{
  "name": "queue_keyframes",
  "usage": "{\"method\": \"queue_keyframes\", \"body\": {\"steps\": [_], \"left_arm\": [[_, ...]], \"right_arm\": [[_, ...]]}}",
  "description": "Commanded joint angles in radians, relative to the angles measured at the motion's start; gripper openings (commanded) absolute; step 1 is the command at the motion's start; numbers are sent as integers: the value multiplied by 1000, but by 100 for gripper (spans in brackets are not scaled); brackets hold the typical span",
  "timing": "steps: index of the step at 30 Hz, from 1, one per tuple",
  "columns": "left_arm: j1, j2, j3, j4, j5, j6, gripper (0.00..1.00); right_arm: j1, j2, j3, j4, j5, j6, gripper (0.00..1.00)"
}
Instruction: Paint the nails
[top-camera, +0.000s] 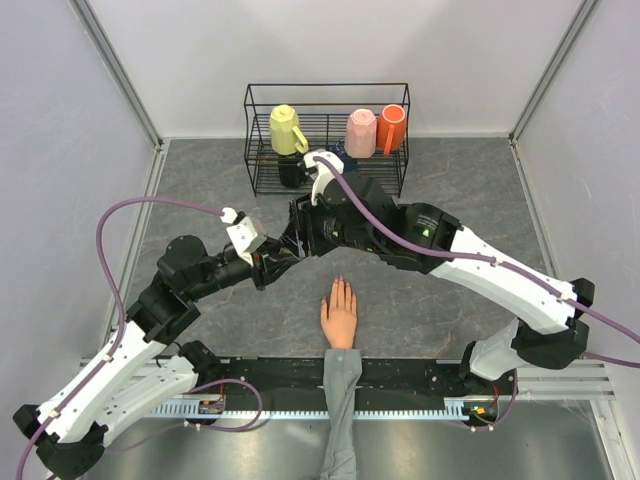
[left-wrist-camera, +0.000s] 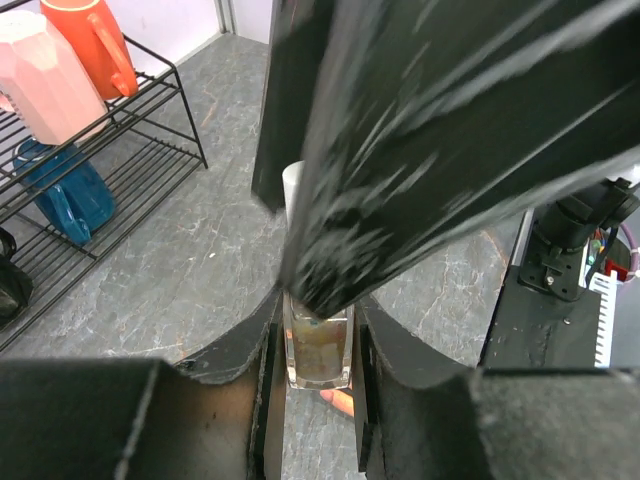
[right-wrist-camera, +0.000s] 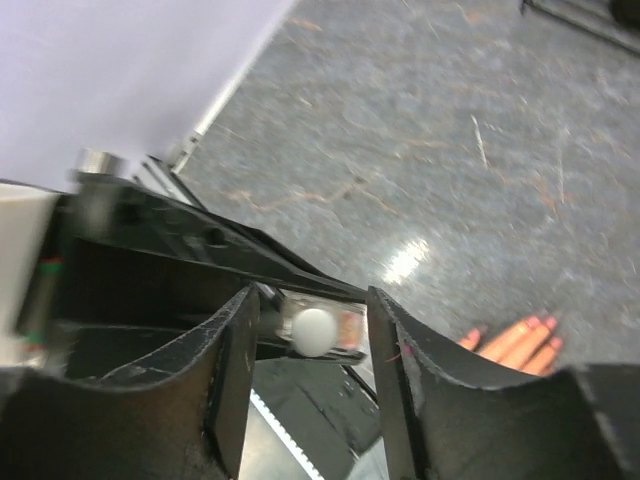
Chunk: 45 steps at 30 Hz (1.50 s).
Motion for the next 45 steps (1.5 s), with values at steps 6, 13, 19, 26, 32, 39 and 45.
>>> {"method": "queue_keyframes", "body": {"steps": [6,13,19,26,32,39,45], "left_arm": [[-3,-15,24,28,-18,34,2],[-3,-30,30,21,50,-12,2],[-3,-48,22,103,588,-121,2],[-3,28,8,311,942,-359,2],[-3,-1,36,148,735,-215,2],[-3,-7,74,25,459,-119,2],[-3,-21,77,-35,265,-58,2]], "right_arm": [[7,0,40,-63,62,5,34],[9,-8,20,-63,-7,-86,0],[3,-112,-111,90,-379,-399,0],[-5,-175,-222,126,-745,-594,0],[-28,-192,-254,143,-682,-567,0],[-28,-202,-220,135,-408,-380,58],[-28,-192,-153,69,-207,-145,88]]}}
